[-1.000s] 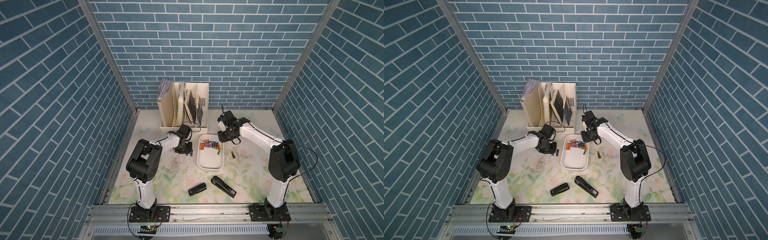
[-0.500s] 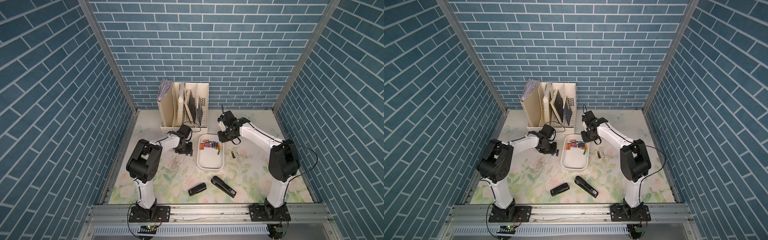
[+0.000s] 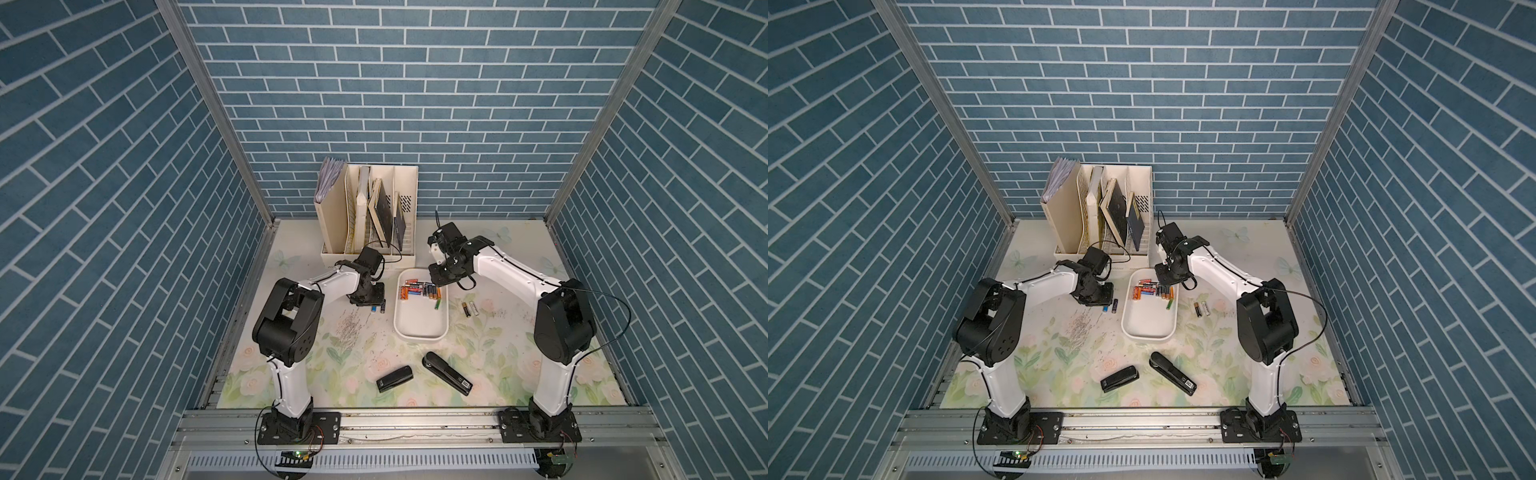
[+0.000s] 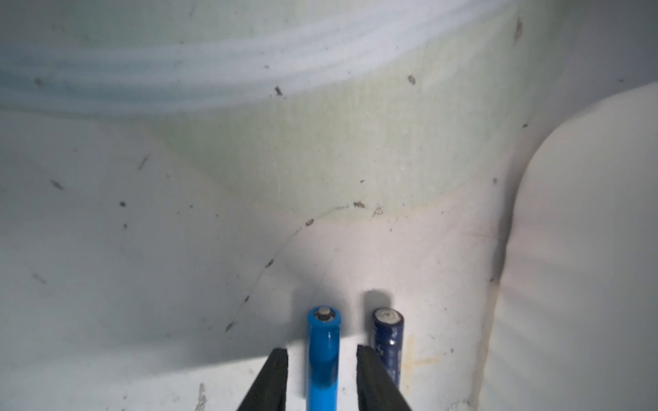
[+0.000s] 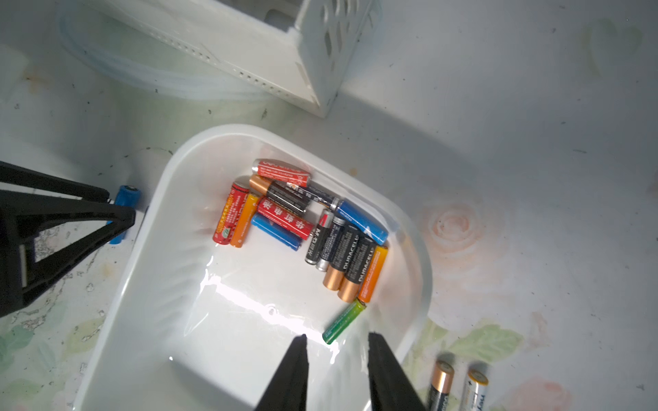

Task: Take the batteries out of the storage box
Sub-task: Place the battery at the center of the board, then pick up the battery from the storage box.

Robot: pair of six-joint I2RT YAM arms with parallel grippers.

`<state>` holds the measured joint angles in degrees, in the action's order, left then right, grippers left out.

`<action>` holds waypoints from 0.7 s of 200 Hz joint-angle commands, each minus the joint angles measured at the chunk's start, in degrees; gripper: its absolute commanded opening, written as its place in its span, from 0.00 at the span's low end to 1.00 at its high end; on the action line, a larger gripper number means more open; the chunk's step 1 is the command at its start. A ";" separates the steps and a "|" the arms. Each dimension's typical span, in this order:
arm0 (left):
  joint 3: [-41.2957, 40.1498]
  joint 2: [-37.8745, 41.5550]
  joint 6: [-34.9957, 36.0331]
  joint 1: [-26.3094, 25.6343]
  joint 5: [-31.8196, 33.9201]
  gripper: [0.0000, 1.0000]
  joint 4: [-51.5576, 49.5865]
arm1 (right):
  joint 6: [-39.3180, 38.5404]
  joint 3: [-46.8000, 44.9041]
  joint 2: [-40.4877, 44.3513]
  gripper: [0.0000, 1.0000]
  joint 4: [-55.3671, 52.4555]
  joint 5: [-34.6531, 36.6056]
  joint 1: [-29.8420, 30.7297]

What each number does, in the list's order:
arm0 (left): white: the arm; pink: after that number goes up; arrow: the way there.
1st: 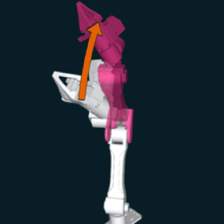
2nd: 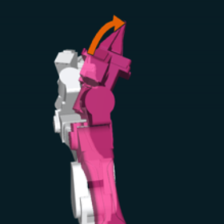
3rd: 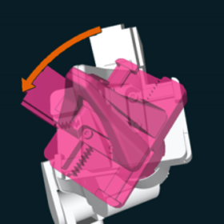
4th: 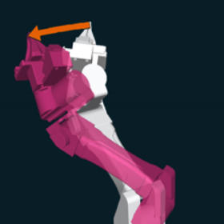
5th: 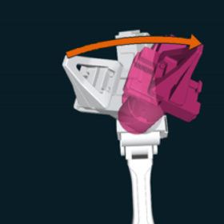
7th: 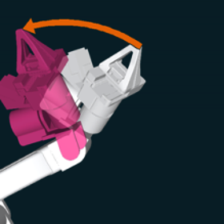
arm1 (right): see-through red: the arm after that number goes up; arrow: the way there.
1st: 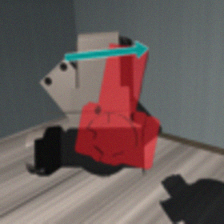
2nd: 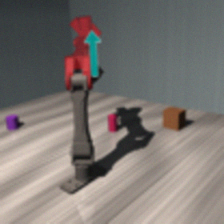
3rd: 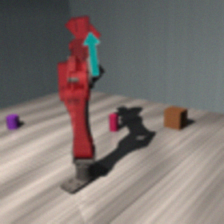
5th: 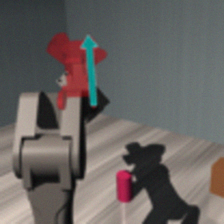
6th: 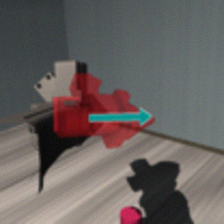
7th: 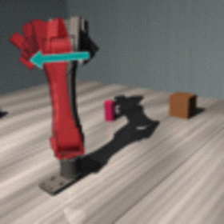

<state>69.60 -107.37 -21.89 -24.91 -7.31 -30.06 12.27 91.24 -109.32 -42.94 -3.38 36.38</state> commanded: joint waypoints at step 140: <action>2.27 2.52 0.00 -0.14 0.81 0.41 -2.63 | 4.82 9.86 -13.68 0.32 1.60 -1.81 6.48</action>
<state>71.16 -106.41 -21.91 -24.91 -6.70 -31.46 16.73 98.74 -121.12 -38.92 -7.88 42.30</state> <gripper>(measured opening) 0.408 0.323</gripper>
